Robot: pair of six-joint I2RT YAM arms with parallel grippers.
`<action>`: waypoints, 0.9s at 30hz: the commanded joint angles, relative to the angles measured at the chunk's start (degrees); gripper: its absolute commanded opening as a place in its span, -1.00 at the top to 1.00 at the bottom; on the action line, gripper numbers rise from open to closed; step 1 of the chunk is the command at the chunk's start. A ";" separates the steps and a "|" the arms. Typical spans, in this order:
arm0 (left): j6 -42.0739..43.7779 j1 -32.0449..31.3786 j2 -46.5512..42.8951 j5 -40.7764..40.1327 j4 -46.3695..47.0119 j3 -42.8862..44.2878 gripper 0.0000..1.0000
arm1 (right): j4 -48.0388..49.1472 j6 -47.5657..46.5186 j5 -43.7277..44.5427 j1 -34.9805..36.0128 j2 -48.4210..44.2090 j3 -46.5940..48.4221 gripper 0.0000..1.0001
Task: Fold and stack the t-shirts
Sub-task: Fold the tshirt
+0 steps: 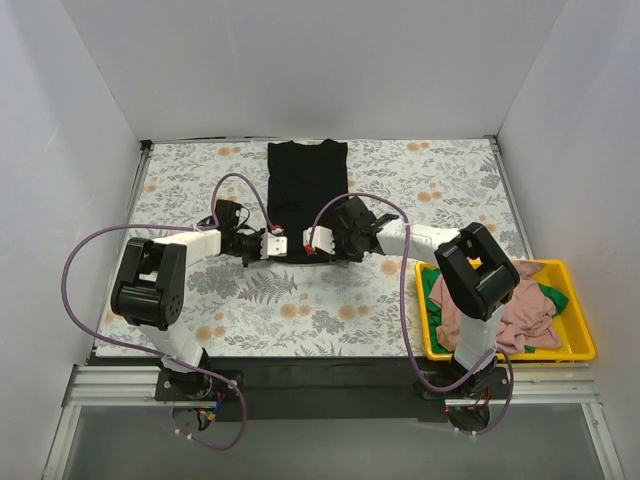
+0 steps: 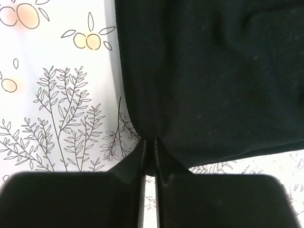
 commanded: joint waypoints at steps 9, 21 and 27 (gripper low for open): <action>-9.94 -0.16 -3.79 1.11 -10.54 9.12 1.00 | -11.77 -0.03 -0.41 -0.94 -3.81 4.99 0.97; -13.29 -0.51 -13.63 3.13 -23.63 15.55 1.00 | -25.40 -0.99 -1.74 -2.53 -11.98 12.39 0.97; -11.10 -3.84 -24.86 5.15 -37.59 11.77 1.00 | -32.85 1.90 -2.70 5.37 -22.70 3.86 0.97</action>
